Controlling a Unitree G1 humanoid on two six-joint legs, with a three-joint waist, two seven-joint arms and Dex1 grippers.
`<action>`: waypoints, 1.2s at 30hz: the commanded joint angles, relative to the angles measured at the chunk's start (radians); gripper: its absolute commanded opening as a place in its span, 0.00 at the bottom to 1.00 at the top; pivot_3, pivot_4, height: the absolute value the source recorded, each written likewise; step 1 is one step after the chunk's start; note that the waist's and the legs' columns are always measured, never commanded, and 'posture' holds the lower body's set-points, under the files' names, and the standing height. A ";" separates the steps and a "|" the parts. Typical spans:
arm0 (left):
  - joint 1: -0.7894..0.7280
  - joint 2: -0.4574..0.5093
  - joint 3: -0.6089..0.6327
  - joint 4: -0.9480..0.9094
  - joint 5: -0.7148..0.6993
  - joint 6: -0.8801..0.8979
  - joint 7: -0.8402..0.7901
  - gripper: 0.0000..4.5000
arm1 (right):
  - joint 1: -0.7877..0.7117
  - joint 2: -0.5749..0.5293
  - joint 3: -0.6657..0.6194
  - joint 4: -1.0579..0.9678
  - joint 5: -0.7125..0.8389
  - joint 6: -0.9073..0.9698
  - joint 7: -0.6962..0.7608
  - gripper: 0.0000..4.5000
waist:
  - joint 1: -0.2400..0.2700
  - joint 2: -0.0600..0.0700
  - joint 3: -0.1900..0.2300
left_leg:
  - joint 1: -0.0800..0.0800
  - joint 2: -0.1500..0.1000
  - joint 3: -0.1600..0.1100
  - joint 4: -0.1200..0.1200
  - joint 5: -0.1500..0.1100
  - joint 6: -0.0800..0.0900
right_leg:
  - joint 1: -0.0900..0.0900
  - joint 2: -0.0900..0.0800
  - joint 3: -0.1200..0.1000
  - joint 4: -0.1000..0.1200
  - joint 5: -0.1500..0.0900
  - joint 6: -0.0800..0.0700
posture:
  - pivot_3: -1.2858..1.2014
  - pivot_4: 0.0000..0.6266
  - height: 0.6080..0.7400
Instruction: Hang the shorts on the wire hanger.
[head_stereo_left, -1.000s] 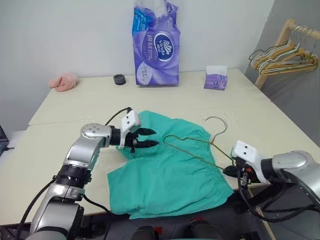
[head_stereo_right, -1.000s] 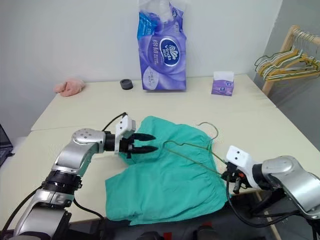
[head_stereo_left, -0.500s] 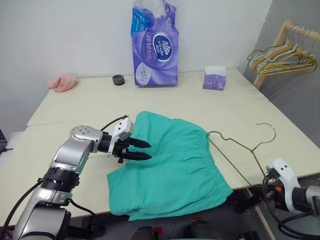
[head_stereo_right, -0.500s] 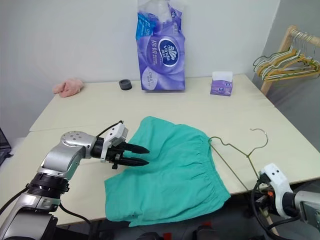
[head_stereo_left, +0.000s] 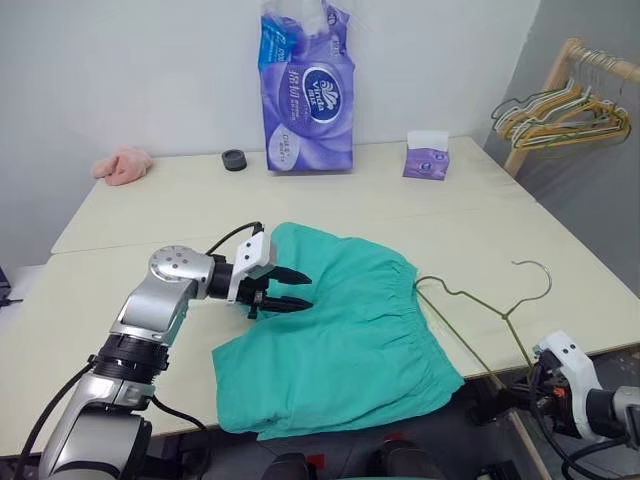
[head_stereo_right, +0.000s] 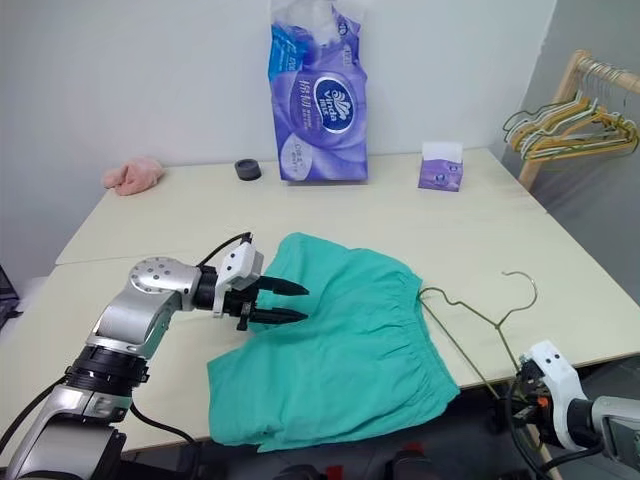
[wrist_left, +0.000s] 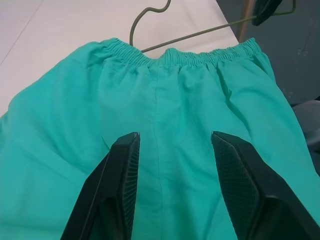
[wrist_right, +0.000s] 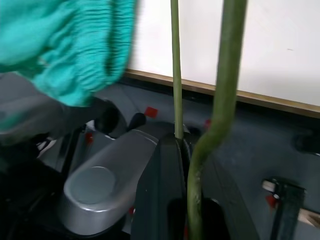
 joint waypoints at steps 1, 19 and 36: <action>-0.011 0.006 0.025 -0.016 -0.018 0.005 0.005 0.53 | -0.034 -0.030 0.010 -0.012 0.026 -0.017 0.015 0.00 | 0.000 0.000 0.000 | 0.000 0.000 0.000 0.000 0.000 0.000 | 0.000 0.000 0.000 0.000 0.000 0.000 | 0.47 0.05 1.00; -0.041 0.005 0.025 0.026 0.005 -0.026 0.027 0.53 | -0.374 -0.124 0.323 0.245 -0.004 -0.068 0.072 0.00 | -0.001 0.000 0.000 | 0.000 0.000 0.000 0.000 0.000 0.000 | 0.000 0.000 0.000 0.000 0.000 0.000 | 0.47 0.05 1.00; -0.060 -0.023 0.054 0.037 -0.012 0.018 0.115 0.53 | -0.717 -0.022 0.490 0.414 -0.068 -0.113 0.067 0.00 | 0.002 0.000 0.000 | -0.001 0.000 -0.001 0.000 0.000 0.000 | -0.001 0.000 0.000 0.001 0.003 -0.005 | 0.48 0.05 1.00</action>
